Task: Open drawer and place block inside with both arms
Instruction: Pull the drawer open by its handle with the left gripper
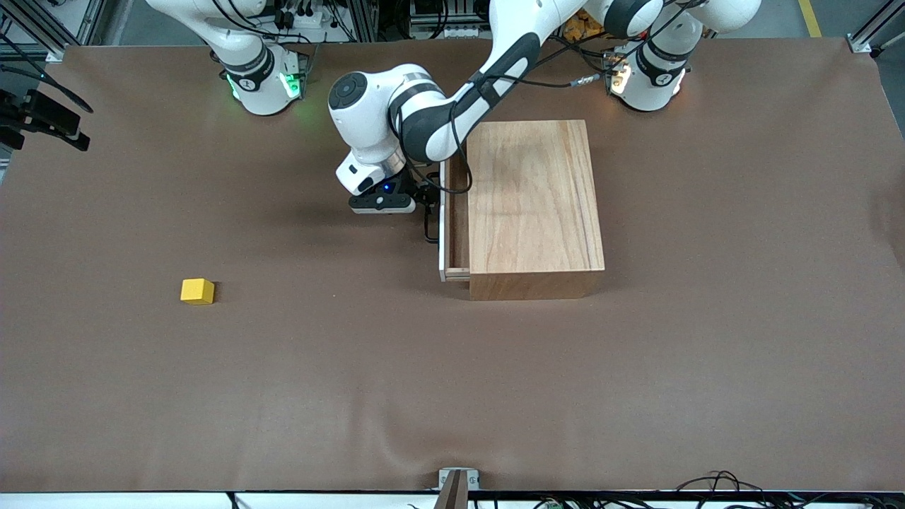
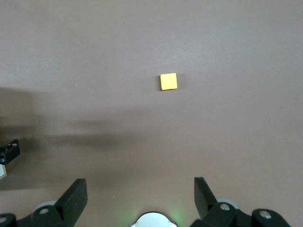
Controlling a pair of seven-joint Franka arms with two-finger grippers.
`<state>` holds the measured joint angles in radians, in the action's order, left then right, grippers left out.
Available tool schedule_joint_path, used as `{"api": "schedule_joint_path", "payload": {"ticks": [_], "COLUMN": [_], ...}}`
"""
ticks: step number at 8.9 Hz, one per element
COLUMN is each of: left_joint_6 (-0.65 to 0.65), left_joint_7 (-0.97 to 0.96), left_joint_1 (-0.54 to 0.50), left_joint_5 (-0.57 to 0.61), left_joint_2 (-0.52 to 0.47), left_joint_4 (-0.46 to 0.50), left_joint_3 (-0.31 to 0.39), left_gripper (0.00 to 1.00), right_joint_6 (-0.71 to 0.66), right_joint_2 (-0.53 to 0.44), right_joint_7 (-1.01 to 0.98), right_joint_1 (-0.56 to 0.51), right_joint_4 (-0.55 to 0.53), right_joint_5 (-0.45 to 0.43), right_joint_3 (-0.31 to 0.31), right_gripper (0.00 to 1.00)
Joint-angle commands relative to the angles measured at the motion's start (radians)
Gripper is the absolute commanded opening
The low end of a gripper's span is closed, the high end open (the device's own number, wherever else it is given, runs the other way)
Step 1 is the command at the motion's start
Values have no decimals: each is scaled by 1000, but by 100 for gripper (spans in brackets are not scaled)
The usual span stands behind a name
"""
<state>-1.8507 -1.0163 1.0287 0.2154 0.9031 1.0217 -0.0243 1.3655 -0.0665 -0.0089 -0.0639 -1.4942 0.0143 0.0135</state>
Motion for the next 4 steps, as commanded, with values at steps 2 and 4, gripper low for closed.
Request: {"api": "schedule_joint_path", "payload": {"ticks": [2,4], "left_joint_6": [-34,-50], "left_joint_7": [-24,-31], "left_joint_1": [14,17], "left_joint_5": [-10,-8], "left_joint_2": [16,17], "left_joint_4": [-31,-31], "left_joint_3": [1,6], "left_gripper": [100,100], "right_joint_6": [-11,-11], "right_joint_2": [11,11], "right_joint_7": [10,10], "right_joint_1": [-10,-10], "right_joint_4": [22,22], "right_joint_5": [10,10], "right_joint_3": [5,5], "right_gripper": [100,100]}}
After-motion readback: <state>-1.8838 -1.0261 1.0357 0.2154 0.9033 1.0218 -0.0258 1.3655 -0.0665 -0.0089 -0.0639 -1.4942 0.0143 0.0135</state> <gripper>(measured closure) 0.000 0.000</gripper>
